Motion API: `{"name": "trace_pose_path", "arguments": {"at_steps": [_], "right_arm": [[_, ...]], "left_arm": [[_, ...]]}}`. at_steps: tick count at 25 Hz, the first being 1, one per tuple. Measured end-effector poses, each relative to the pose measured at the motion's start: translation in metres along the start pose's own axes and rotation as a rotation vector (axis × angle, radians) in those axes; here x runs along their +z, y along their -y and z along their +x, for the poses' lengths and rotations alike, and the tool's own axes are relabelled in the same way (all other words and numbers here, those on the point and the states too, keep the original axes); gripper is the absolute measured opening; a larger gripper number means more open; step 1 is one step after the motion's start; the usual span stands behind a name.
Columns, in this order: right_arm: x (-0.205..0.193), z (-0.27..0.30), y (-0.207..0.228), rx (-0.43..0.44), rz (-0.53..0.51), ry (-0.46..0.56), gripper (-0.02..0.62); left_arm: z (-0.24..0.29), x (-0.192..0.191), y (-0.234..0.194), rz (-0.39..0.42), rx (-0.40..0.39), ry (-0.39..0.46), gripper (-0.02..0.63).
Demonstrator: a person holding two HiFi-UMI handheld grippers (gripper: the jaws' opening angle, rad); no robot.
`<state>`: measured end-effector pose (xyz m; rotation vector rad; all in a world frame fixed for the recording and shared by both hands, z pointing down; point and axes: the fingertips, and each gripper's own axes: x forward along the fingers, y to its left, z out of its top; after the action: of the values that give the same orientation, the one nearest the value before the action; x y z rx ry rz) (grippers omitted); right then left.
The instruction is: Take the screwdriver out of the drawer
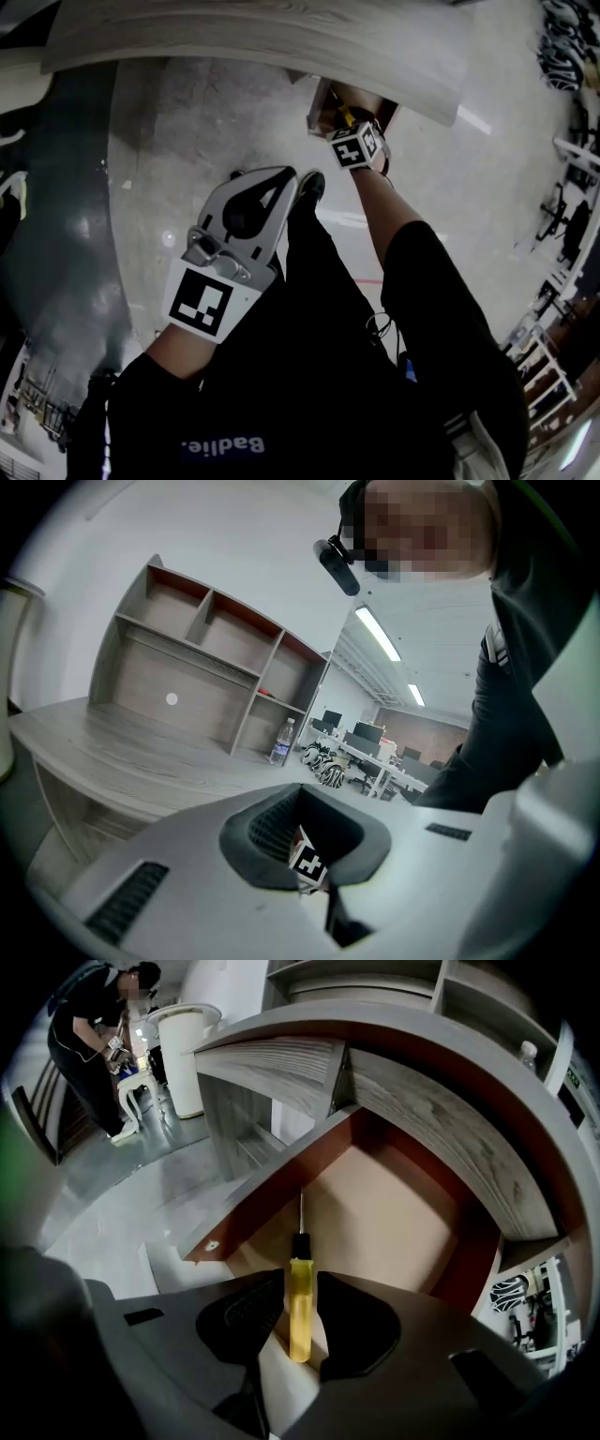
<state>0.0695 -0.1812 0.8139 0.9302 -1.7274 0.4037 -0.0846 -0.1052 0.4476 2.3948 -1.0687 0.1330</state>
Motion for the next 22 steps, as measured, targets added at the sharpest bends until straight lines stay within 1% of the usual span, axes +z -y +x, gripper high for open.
{"name": "trace_pose_path", "arguments": {"at_steps": [6,12,16,19,22], "right_arm": [[-0.001,0.004,-0.002,-0.004,-0.025,-0.016,0.129],[-0.006,0.010,0.000,-0.016,-0.037,-0.037,0.110],[-0.009,0.012,0.001,-0.022,-0.040,-0.039,0.107],[-0.007,0.013,0.001,-0.025,-0.041,-0.022,0.102],[-0.011,0.012,0.001,-0.034,-0.044,-0.035,0.098]], "left_arm": [[-0.002,-0.002,-0.006,-0.004,0.006,-0.001,-0.002],[-0.004,-0.005,-0.009,-0.010,0.015,-0.008,-0.002],[-0.005,-0.008,-0.008,-0.009,0.015,-0.014,-0.002],[-0.007,-0.009,-0.008,-0.010,0.018,-0.016,-0.002],[-0.008,-0.009,-0.009,-0.010,0.017,-0.017,-0.002]]}}
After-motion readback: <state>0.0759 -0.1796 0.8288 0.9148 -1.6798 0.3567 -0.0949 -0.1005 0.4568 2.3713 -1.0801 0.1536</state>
